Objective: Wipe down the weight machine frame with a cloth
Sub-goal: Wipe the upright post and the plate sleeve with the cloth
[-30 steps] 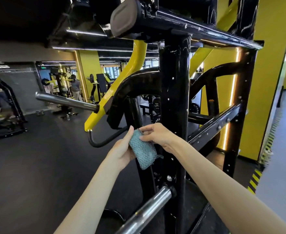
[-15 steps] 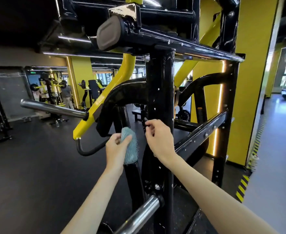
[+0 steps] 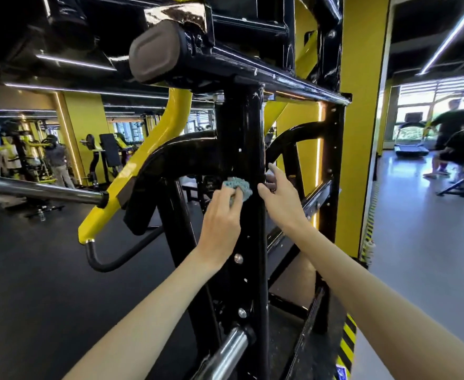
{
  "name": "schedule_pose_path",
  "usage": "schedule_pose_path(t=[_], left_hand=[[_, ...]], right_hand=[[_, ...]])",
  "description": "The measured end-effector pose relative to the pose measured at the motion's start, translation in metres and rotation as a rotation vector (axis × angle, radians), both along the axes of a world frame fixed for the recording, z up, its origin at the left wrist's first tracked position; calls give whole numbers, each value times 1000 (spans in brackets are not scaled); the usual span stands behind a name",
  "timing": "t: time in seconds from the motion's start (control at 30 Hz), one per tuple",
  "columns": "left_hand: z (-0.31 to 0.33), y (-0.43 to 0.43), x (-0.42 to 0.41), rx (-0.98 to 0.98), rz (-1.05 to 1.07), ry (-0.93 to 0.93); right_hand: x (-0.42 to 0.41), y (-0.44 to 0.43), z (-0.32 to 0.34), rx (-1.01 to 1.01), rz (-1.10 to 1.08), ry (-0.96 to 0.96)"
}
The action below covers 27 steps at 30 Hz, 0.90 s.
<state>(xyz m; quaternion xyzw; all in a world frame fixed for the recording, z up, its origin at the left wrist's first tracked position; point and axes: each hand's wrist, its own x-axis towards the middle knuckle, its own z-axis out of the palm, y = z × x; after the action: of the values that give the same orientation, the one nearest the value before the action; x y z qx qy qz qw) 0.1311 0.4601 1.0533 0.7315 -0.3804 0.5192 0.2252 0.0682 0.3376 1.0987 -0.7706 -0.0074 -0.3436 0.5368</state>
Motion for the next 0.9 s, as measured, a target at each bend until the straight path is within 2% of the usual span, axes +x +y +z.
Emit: schedule_pose_path(t=[0.07, 0.13, 0.27, 0.33, 0.43, 0.5, 0.6, 0.67, 0.73, 0.8, 0.83, 0.9], left_hand=[[40, 3, 10, -141, -1, 111], [71, -1, 16, -255, -8, 108], [28, -5, -3, -68, -90, 51], [27, -2, -1, -25, -93, 24], [75, -7, 15, -207, -62, 44], [82, -10, 14, -283, -90, 104], [42, -7, -4, -177, -123, 129], [40, -2, -4, -98, -136, 117], [68, -4, 6, -148, -118, 89], [94, -8, 11, -311, -135, 109], [96, -10, 9, -361, -159, 126], [73, -14, 1, -341, -212, 126]], right_hand=[[6, 3, 3, 32, 34, -20], [13, 3, 4, 78, 69, -36], [21, -3, 5, 51, 123, -56], [20, -6, 5, 36, 107, -75], [21, -8, 2, 52, 109, -74], [23, -9, 1, 40, 106, -75], [25, -11, 2, 1, 86, -79], [25, -12, 2, 3, 81, -85], [25, -11, 1, 28, 100, -102], [24, -11, 0, 41, 113, -111], [26, -12, -2, 44, 120, -115], [27, -12, -2, 32, 108, -104]])
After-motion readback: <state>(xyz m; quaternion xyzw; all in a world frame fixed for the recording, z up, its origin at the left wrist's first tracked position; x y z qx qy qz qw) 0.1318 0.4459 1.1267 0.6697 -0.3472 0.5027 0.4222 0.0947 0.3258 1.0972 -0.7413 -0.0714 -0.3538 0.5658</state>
